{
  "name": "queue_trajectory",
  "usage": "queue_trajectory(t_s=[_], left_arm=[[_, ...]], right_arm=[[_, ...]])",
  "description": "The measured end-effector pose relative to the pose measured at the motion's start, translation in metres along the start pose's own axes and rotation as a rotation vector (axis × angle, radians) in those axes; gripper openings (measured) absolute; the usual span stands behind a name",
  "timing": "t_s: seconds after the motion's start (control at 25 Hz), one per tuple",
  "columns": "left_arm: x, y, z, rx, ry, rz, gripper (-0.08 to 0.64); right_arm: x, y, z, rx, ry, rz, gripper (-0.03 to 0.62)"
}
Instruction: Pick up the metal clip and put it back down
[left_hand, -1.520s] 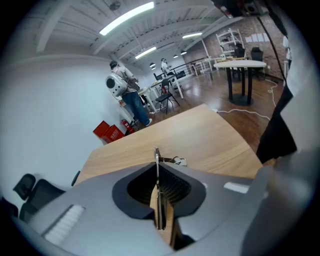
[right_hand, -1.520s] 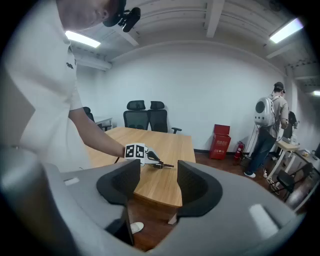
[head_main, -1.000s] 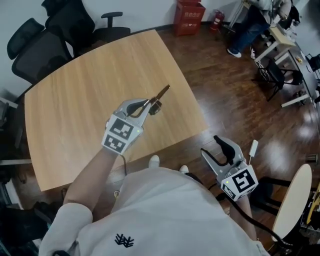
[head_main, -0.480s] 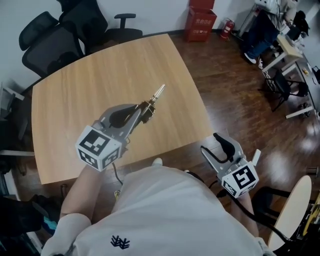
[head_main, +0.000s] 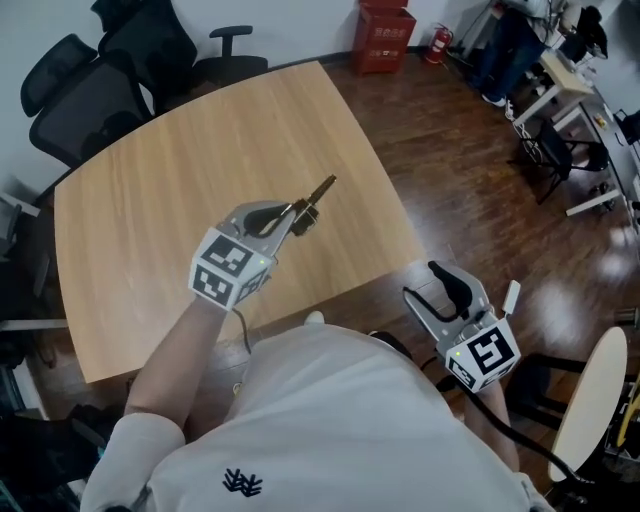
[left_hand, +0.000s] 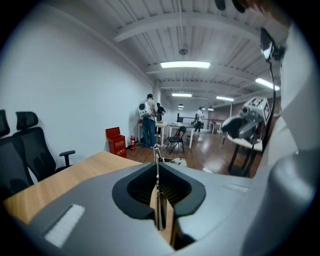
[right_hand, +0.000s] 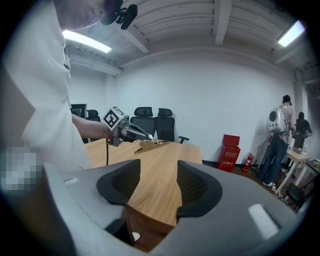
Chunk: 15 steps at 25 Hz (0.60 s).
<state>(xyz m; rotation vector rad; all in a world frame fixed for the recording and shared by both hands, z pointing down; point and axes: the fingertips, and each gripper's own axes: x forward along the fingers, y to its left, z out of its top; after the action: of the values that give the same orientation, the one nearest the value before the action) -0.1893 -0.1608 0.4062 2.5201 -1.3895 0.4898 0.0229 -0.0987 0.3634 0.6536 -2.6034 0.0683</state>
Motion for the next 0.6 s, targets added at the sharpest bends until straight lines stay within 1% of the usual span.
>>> queue_trajectory(t_s=[0.2, 0.4, 0.48, 0.6], left_arm=[[0.069, -0.001, -0.054, 0.244, 0.146, 0.012, 0.014], [0.126, 0.005, -0.091, 0.508, 0.249, 0.062, 0.014], [0.142, 0.009, -0.104, 0.58, 0.274, 0.083, 0.014], [0.159, 0.014, -0.116, 0.664, 0.296, 0.125, 0.014]], right_arm=[[-0.016, -0.005, -0.007, 0.026, 0.014, -0.068, 0.236], [-0.032, -0.007, -0.015, 0.054, 0.034, -0.123, 0.235], [-0.037, -0.006, -0.019, 0.065, 0.045, -0.142, 0.235], [-0.045, -0.005, -0.023, 0.08, 0.058, -0.166, 0.235]])
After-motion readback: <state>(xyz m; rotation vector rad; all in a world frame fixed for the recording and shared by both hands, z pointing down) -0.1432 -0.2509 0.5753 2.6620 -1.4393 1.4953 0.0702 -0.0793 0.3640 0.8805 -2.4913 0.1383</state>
